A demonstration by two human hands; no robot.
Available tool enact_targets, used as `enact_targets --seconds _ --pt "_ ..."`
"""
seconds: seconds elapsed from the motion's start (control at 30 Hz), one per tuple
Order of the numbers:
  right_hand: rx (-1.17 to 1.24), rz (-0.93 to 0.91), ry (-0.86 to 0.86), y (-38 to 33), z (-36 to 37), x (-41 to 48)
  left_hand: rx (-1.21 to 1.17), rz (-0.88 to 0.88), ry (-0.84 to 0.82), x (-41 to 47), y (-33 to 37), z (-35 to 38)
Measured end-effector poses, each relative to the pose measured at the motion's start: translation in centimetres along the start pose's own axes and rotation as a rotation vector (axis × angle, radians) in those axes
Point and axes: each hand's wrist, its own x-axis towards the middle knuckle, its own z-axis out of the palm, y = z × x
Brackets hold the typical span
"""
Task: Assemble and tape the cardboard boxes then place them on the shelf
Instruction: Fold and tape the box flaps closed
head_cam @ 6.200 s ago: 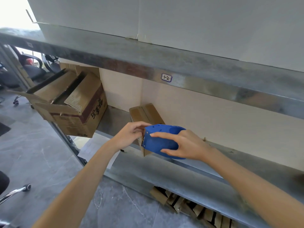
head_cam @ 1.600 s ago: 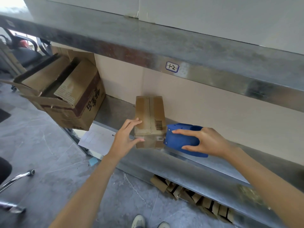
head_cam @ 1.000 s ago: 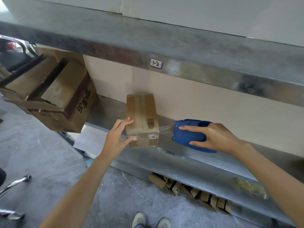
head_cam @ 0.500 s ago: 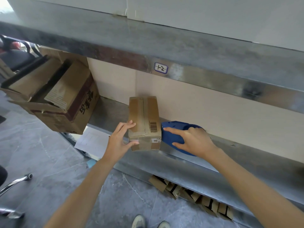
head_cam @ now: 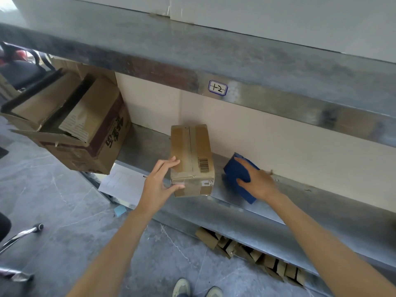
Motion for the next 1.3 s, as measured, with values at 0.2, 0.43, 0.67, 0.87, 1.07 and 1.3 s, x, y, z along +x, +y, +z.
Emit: enact_targets --seconds 0.2,0.43,0.67,0.87,1.07,1.3 --pt "0.061 0.089 -0.008 0.9 2.8 0.3 0.019 -0.006 -0.002 0.1 0.0 -0.2" --pt "0.159 0.137 0.044 0.9 3.1 0.6 0.019 0.003 0.006 0.1 -0.1 -0.3" --pt "0.093 0.160 0.026 0.7 1.6 0.0 0.014 0.003 0.003 0.1 0.0 -0.2" --pt "-0.007 0.001 0.277 -1.6 -0.1 -0.9 0.023 0.015 -0.001 0.0 -0.2 -0.1" --pt "0.199 -0.393 0.159 -6.4 -0.8 -0.9 0.021 0.037 -0.022 0.2 -0.1 -0.5" --pt "0.158 -0.502 0.147 -8.5 0.7 -0.7 0.012 0.068 -0.075 0.6 -0.1 -1.4"
